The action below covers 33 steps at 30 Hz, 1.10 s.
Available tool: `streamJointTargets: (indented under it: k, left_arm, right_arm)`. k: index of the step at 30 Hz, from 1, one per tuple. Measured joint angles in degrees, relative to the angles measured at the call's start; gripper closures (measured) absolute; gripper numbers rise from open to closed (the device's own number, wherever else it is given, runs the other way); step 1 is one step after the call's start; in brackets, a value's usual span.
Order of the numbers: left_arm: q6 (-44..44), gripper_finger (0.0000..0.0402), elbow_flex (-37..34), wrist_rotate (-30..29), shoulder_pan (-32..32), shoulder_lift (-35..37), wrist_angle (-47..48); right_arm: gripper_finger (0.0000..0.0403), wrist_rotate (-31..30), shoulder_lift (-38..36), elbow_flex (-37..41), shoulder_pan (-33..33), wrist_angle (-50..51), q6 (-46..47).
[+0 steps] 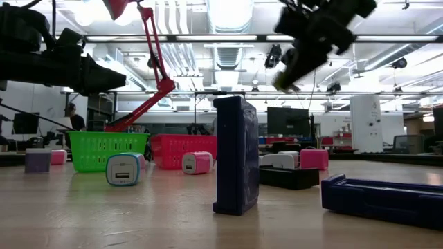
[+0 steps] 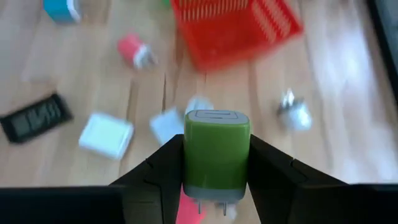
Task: Pick & Place Office items
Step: Put the right green charger adapter into the red bin
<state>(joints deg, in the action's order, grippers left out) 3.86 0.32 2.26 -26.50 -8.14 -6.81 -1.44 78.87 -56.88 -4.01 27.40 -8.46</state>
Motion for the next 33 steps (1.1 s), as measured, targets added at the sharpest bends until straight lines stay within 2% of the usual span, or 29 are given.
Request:
streamJointTargets:
  k: [10, 17, 26, 33]
  left_arm:
    - [0.00, 0.0145, 0.00, 0.00, 0.02, 0.00, 0.00]
    - [0.00, 0.0145, 0.00, -0.02, 0.00, 0.00, 0.00]
    - [0.00, 0.0145, -0.02, -0.02, 0.02, -0.04, 0.01]
    - [0.00, 0.0145, -0.02, -0.02, 0.02, -0.31, 0.04]
  right_arm:
    - [0.0260, 0.39, 17.81, -15.64, -1.80, 0.65, -10.58]
    - [0.0258, 5.69, 29.73, -30.07, -4.12, 9.25, -15.01]
    - [0.0257, 6.61, 39.36, -43.26, -4.83, 17.12, -20.71]
    - [0.0257, 8.03, 44.06, -49.63, -4.81, 19.00, -22.00]
